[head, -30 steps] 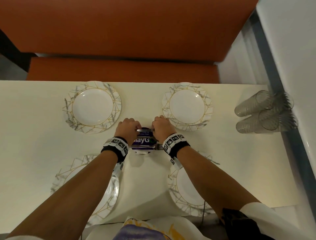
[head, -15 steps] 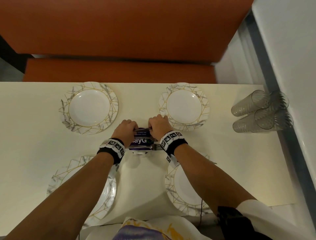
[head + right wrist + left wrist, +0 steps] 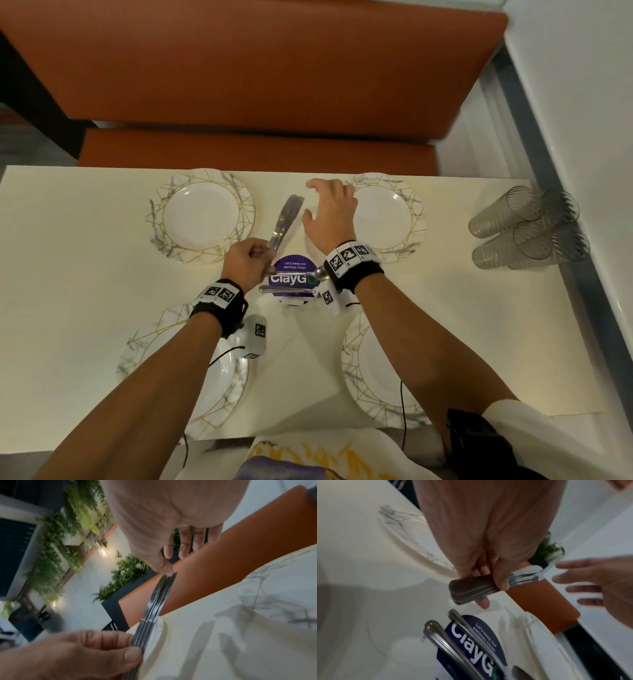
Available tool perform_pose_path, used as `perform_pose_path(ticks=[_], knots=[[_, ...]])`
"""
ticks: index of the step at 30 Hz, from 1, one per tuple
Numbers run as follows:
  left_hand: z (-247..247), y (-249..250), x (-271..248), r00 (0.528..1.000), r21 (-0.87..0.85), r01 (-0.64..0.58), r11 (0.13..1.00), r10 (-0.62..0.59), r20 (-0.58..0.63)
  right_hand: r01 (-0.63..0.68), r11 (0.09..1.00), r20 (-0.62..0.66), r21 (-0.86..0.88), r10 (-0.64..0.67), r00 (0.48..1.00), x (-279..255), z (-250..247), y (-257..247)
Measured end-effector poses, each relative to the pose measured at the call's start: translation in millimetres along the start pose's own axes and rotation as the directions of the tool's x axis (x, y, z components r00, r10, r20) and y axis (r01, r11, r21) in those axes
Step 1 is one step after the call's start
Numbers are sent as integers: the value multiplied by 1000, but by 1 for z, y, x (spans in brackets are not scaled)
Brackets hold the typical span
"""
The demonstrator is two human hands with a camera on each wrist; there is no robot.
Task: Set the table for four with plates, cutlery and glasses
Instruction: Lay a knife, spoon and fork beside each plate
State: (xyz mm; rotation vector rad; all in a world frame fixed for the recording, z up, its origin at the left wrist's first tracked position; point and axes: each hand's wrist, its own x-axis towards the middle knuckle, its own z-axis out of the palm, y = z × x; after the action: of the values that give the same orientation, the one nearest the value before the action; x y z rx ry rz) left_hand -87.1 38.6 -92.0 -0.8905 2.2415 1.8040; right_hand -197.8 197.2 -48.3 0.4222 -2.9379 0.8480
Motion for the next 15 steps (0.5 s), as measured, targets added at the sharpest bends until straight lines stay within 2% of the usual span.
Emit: perform_pose_path(ticks=[2,4,6,8,11,15], knots=[[-7,-5,-9,999,-99,34,995,-36,-16,-117,975,2,191,118,993,-11,4,-5],[-13,-11,-16,998,-180,54,982,-58,-17,-268,901,154,343,227,962,-25,10,-11],[-17,-18,-23,998,-221,59,973,-61,-1,-367,846,346,387,236,908,-42,18,-20],[-20,-22,-33,998,-244,59,968,-56,20,-370,840,430,398,185,884,-57,27,-28],[-29,-26,-51,998,-302,62,951,-50,48,-367,836,431,407,179,885,-76,41,-41],[-41,-35,-68,998,-341,60,938,-49,41,-426,770,410,476,234,882,-96,49,-46]])
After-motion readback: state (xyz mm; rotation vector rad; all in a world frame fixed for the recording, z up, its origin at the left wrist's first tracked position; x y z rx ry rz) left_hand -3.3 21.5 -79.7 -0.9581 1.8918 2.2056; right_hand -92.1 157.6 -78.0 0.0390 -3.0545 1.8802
